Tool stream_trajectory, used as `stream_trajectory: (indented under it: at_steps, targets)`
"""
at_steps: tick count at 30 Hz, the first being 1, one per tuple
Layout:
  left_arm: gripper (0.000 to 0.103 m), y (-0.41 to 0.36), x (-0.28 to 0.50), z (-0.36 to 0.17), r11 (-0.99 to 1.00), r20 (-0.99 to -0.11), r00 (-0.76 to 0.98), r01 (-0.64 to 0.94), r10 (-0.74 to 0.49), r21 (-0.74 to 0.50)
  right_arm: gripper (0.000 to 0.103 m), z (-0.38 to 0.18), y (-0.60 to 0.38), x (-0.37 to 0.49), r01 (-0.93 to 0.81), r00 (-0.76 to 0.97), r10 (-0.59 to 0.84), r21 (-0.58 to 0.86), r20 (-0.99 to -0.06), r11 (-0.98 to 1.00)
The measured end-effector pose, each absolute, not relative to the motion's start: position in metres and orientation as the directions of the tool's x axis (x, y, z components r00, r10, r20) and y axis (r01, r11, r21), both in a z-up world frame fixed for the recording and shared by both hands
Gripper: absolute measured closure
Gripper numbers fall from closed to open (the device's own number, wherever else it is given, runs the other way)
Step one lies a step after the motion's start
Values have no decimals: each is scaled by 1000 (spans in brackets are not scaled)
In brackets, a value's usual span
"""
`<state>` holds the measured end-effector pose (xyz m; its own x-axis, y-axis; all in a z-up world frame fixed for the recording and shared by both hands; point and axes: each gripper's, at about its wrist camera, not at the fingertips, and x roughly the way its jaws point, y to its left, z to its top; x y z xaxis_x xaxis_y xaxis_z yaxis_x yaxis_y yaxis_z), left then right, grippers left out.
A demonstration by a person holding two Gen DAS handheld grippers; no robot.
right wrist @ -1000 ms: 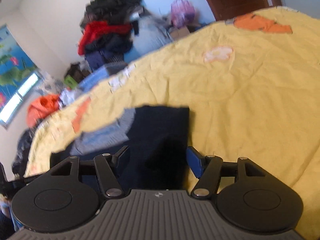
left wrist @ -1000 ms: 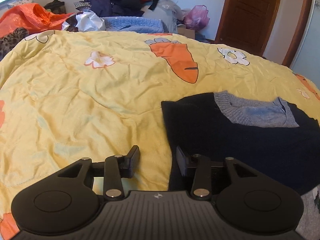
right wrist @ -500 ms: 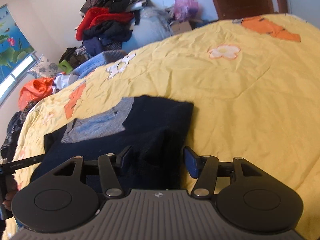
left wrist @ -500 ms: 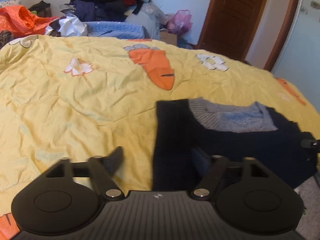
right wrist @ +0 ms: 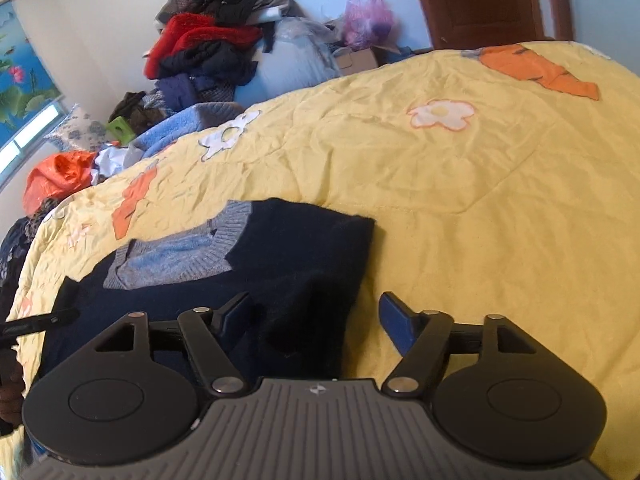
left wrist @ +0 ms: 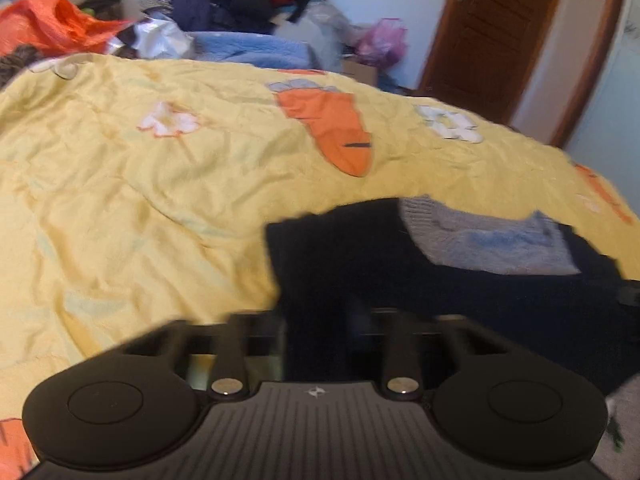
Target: Fold small clothes
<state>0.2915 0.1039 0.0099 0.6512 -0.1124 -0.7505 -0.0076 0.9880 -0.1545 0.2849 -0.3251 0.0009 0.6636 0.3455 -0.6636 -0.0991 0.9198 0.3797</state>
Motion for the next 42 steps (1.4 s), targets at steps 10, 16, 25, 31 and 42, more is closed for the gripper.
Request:
stream_trajectory:
  at_steps: [10, 16, 25, 31, 42]
  targets:
    - [98, 77, 288, 5, 991, -693, 711, -36, 119, 133, 84, -9, -328, 286, -95, 680, 378, 435, -628, 895]
    - [82, 77, 238, 17, 984, -697, 713, 61, 75, 168, 43, 7, -337, 257, -95, 675, 384, 443, -630, 892]
    - [103, 82, 175, 5, 959, -646, 750, 53, 146, 279, 94, 5, -312, 167, -265, 666, 257, 100, -700, 959]
    - [100, 117, 181, 8, 964, -656, 719, -74, 228, 254, 87, 2, -351, 173, -128, 658, 311, 305, -685, 944]
    - [21, 184, 73, 15, 888, -713, 631, -82, -304, -452, 21, 5, -380, 82, -45, 595, 508, 606, -623, 795]
